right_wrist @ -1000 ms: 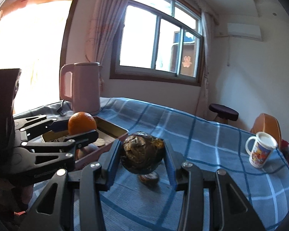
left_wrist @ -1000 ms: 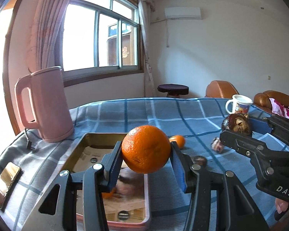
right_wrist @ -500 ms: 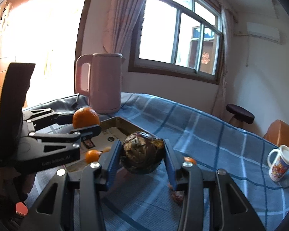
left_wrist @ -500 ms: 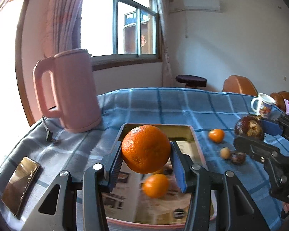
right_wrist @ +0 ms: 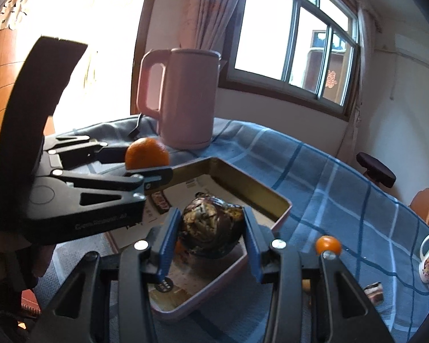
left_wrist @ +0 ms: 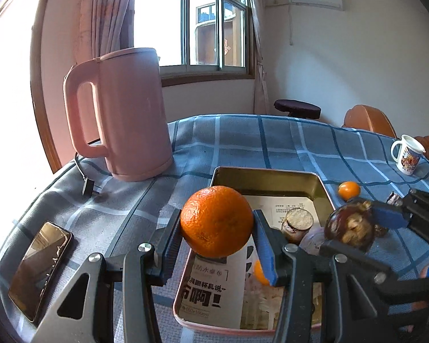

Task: Organize fruits
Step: 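Open the right tool to drop the brown fruit into the tin while the left tool releases the orange, then move both open tools back over the remaining items on the table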

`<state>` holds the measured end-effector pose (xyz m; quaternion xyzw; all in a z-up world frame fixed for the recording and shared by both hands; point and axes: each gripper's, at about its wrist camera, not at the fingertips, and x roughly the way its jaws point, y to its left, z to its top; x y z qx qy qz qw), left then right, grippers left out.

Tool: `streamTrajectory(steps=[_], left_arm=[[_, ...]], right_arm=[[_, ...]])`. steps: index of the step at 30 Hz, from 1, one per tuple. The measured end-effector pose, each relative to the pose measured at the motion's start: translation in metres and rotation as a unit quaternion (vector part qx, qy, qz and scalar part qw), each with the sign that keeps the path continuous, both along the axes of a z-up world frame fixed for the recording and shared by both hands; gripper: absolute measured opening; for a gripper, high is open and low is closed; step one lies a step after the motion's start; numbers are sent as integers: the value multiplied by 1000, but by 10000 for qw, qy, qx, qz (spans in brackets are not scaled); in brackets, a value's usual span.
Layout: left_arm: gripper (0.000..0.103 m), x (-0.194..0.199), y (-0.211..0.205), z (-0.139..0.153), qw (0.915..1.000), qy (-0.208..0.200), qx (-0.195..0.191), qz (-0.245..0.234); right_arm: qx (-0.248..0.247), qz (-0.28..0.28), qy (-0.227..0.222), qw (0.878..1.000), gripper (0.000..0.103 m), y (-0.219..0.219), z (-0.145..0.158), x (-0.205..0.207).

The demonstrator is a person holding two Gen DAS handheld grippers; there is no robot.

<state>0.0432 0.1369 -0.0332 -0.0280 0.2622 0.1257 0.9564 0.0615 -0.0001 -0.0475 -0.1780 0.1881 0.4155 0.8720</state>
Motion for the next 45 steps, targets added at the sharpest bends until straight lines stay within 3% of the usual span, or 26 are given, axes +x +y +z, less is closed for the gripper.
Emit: streamTrajectory(steps=[27, 30, 32, 33, 40, 45], left_arm=[[50, 9, 1, -15, 9992, 410, -7, -29], [56, 5, 2, -13, 9994, 352, -40, -21], [76, 0, 2, -7, 9998, 216, -5, 53], [79, -3, 2, -4, 9999, 145, 21, 71], [80, -14, -10, 16, 9997, -193, -45, -123], [80, -10, -45, 21, 9985, -247, -27, -486]], right_arm=[[-516, 254, 152, 9982, 46, 19, -18, -3], [-486, 240, 158, 9984, 54, 18, -18, -3], [-404, 179, 165, 9989, 68, 15, -16, -2], [-318, 167, 189, 9992, 71, 11, -15, -2], [-35, -70, 83, 9999, 80, -25, 0, -5], [-75, -682, -9, 9976, 84, -83, 2, 7]])
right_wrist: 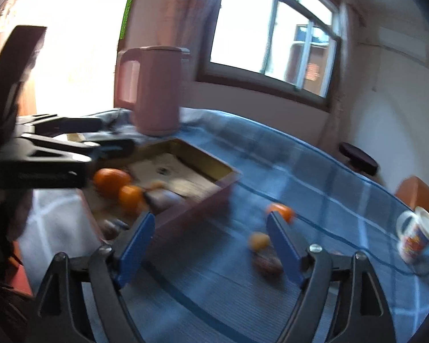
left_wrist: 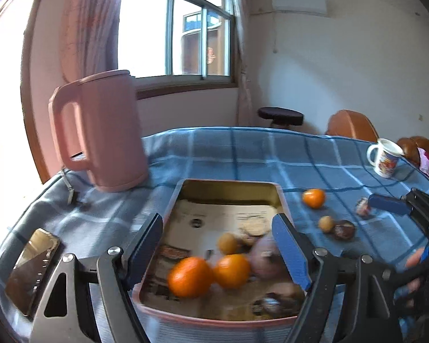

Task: Organize fruits
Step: 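Move both open tools back over the remaining items on the table, then grasp the dark brown round fruit with the left tool while the right tool grasps the brown cylindrical cake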

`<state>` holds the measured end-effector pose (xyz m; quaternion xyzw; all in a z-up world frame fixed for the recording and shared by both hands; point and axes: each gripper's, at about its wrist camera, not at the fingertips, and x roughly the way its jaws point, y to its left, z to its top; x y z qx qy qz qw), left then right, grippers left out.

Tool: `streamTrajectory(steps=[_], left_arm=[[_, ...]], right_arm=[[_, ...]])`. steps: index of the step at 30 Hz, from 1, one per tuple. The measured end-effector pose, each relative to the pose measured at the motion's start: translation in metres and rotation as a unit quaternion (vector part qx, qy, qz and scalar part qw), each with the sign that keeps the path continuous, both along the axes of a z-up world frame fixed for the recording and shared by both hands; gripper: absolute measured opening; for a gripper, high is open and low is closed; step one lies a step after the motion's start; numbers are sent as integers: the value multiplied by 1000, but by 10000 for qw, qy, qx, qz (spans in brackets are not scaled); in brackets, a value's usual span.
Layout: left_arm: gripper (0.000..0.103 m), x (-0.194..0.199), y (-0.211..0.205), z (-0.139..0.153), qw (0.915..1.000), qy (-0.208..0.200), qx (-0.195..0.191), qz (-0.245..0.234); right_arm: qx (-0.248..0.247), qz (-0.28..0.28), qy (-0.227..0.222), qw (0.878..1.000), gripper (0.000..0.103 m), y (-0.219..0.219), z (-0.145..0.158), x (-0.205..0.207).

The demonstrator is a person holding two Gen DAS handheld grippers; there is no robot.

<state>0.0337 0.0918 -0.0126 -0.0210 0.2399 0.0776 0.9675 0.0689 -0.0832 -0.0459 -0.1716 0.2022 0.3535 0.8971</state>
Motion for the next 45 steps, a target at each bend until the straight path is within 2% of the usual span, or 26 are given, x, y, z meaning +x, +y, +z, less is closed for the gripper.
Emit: streamTrajectory(steps=[6, 11, 16, 24, 25, 26, 28, 30, 31, 33, 36, 42, 45], left_arm=[[80, 13, -54, -8, 9981, 197, 184, -559], [80, 33, -95, -20, 9939, 491, 276, -948], [80, 55, -121, -34, 9886, 845, 232, -1225], [79, 90, -142, -52, 9778, 1396, -63, -1560], [77, 93, -144, -53, 9768, 1434, -68, -1588], [69, 96, -144, -54, 9764, 1480, -55, -1575], [60, 102, -146, -58, 9740, 1605, -91, -1598], [58, 107, -148, -60, 9716, 1696, -107, -1644], [54, 110, -148, -61, 9703, 1743, -153, -1671], [42, 112, -147, -62, 9693, 1772, -215, -1691], [41, 108, -147, -59, 9700, 1679, -243, -1743], [41, 94, -140, -41, 9848, 1006, 13, -1419], [41, 98, -134, -36, 9886, 841, 93, -1248]], right_arm=[[217, -1040, 202, 9941, 86, -76, -3, 30], [396, -1632, 324, 9853, 87, -114, -5, 43], [368, -1890, 395, 9805, 87, -125, -12, 50], [477, -2036, 450, 9769, 92, -132, -13, 58], [484, -2030, 466, 9769, 92, -132, -13, 59], [486, -2029, 482, 9768, 92, -131, -13, 60], [486, -2018, 494, 9770, 92, -130, -13, 62], [484, -2025, 517, 9767, 92, -129, -14, 64], [490, -2024, 534, 9766, 92, -129, -14, 65], [499, -2027, 592, 9762, 92, -129, -16, 68], [514, -2057, 661, 9750, 92, -129, -17, 72], [489, -2177, 796, 9715, 92, -129, -17, 85], [359, -2084, 886, 9734, 91, -117, -17, 95]])
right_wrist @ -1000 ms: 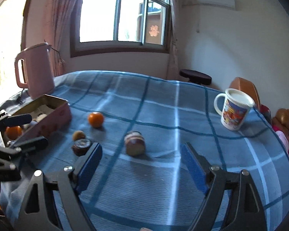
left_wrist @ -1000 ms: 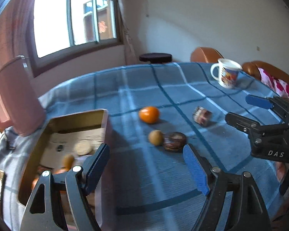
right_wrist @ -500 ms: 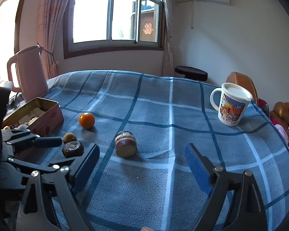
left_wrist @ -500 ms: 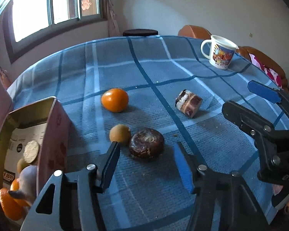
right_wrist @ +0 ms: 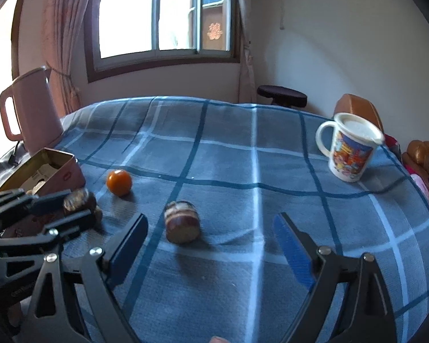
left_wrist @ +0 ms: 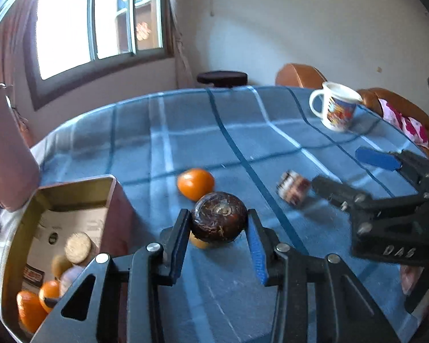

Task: Organize fruits
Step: 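Grasp the dark brown round fruit with the left tool while the right tool grasps the brown cylindrical cake, then lift the dark brown fruit with the left tool while the right tool lifts the cake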

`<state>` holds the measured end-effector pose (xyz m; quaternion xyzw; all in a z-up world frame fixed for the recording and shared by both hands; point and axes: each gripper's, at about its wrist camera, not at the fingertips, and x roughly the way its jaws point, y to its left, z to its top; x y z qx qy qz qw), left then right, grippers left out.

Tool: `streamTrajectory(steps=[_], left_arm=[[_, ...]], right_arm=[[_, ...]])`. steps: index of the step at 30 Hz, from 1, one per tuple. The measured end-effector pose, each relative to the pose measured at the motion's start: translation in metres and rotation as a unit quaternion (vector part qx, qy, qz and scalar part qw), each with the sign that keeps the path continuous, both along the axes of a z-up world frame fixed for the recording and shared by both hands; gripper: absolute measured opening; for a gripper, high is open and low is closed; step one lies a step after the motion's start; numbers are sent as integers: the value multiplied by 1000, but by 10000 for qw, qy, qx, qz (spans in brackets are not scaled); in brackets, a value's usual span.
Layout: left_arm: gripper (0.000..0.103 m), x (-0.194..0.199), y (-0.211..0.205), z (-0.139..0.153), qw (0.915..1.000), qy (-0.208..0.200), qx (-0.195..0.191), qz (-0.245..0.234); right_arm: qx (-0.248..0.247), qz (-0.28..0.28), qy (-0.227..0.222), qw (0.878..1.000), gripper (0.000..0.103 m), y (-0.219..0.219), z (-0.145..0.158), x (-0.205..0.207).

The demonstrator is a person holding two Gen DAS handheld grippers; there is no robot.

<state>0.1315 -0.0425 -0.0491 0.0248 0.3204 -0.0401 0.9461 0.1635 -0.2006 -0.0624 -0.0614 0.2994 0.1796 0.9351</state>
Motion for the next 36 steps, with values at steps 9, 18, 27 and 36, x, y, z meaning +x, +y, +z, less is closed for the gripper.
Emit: streamTrajectory(steps=[9, 18, 27, 36], left_arm=[[41, 9, 16, -1, 9995, -30, -53, 322], [41, 12, 20, -1, 9991, -23, -220, 358], [41, 6, 22, 2, 9986, -190, -262, 421], [41, 2, 24, 5, 9979, -325, -306, 479]], right_arm=[[-289, 151, 462, 9984, 69, 31, -18, 29], [-356, 320, 798, 9957, 38, 36, -27, 38], [-185, 476, 644, 9966, 38, 34, -22, 30], [1, 743, 195, 9970, 38, 34, -9, 13]])
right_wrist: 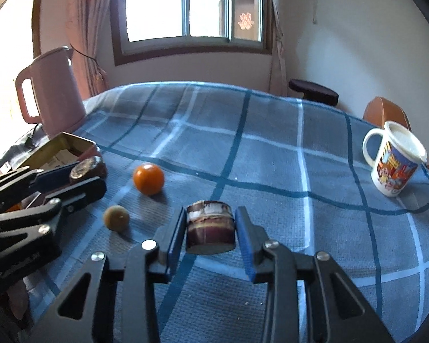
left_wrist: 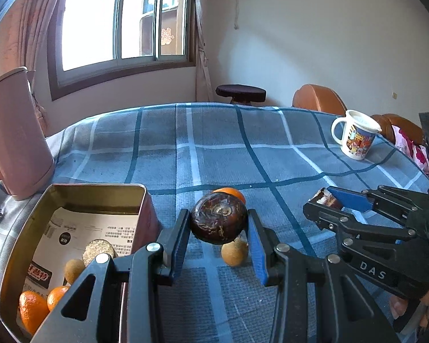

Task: Organize fruits
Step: 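Lift the dark brown fruit with the left tool while the right tool lifts the cake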

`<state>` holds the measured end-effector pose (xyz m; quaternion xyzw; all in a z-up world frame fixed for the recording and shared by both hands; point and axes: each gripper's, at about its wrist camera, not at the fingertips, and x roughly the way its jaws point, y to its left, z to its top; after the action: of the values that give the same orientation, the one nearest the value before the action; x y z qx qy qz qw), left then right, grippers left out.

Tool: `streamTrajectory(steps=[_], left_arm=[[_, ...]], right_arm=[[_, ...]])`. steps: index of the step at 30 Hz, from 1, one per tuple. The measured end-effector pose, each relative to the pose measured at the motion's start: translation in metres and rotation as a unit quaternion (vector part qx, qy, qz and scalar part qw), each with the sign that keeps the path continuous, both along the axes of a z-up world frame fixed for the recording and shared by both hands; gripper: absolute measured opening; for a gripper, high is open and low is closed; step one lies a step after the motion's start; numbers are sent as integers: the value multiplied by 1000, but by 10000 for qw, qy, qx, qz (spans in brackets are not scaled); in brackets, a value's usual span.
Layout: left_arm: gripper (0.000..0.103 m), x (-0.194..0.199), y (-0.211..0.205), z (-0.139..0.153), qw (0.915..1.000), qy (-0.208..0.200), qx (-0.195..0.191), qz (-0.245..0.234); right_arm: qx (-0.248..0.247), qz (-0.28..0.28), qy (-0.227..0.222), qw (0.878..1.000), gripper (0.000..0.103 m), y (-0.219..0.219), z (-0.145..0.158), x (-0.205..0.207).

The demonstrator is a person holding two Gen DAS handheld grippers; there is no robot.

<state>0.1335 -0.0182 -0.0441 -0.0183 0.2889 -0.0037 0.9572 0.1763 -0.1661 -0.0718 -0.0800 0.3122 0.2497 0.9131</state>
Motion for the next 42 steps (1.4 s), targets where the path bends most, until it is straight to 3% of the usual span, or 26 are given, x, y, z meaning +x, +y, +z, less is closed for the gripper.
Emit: streamTrajectory(steps=[42], left_arm=[[41, -23, -6, 12, 9972, -680, 289, 89]], right_arm=[[598, 79, -1095, 9922, 38, -17, 23, -35]])
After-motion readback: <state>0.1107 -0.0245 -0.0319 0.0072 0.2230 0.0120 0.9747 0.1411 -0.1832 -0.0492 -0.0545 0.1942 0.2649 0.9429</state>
